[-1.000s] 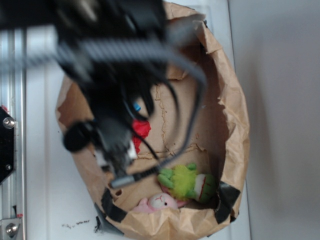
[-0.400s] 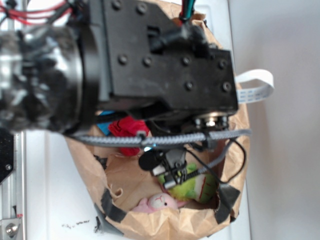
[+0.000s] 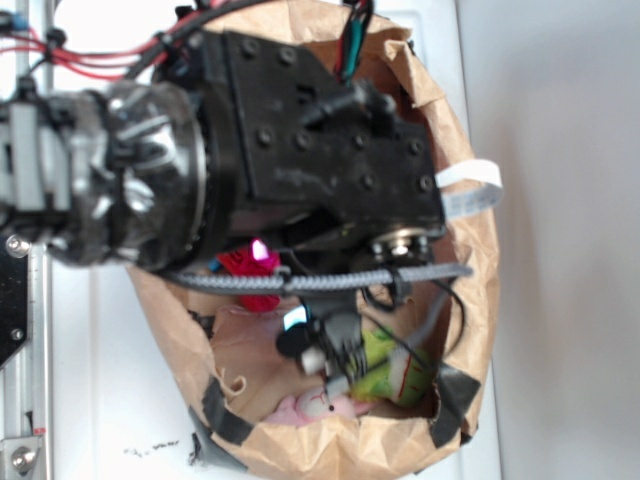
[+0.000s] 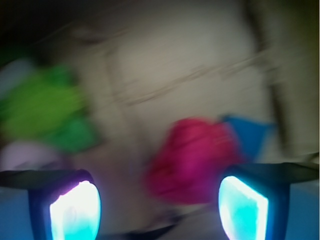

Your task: Grab the pink bunny.

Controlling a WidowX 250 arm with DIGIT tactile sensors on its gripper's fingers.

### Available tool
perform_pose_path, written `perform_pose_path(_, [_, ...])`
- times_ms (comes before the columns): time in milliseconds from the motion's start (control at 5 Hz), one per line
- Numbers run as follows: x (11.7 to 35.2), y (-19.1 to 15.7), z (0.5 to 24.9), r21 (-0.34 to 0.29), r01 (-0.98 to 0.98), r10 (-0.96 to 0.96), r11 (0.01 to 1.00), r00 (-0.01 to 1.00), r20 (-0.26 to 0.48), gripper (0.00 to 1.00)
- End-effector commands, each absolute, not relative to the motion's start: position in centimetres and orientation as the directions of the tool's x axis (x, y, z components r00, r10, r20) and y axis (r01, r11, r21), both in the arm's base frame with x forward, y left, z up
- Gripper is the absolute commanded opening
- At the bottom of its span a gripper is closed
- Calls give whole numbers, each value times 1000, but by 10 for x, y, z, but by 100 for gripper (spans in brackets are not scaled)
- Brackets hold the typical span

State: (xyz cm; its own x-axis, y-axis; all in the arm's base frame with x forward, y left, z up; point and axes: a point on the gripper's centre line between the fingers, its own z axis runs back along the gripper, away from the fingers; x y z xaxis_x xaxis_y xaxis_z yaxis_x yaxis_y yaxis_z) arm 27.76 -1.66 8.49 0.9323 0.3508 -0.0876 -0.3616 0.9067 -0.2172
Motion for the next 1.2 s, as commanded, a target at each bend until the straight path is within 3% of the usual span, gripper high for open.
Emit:
perform_pose_path(0, [277,-17,91,-238,-360,355,902,933,-67,100])
perform_pose_path(200, [277,-17,91,-238,-360,355,902,933,-67,100])
perform_pose_path(400, [246,-27,81,-430,-390,457,814,887,61,100])
perform_pose_path(600, [234,-32,79,-534,-347,444,771,894,59,100])
perform_pose_path(800, [236,-34,86,-595,-434,531,676,847,-16,100])
perform_pose_path(1000, [254,-34,91,-596,-486,584,640,811,-34,100])
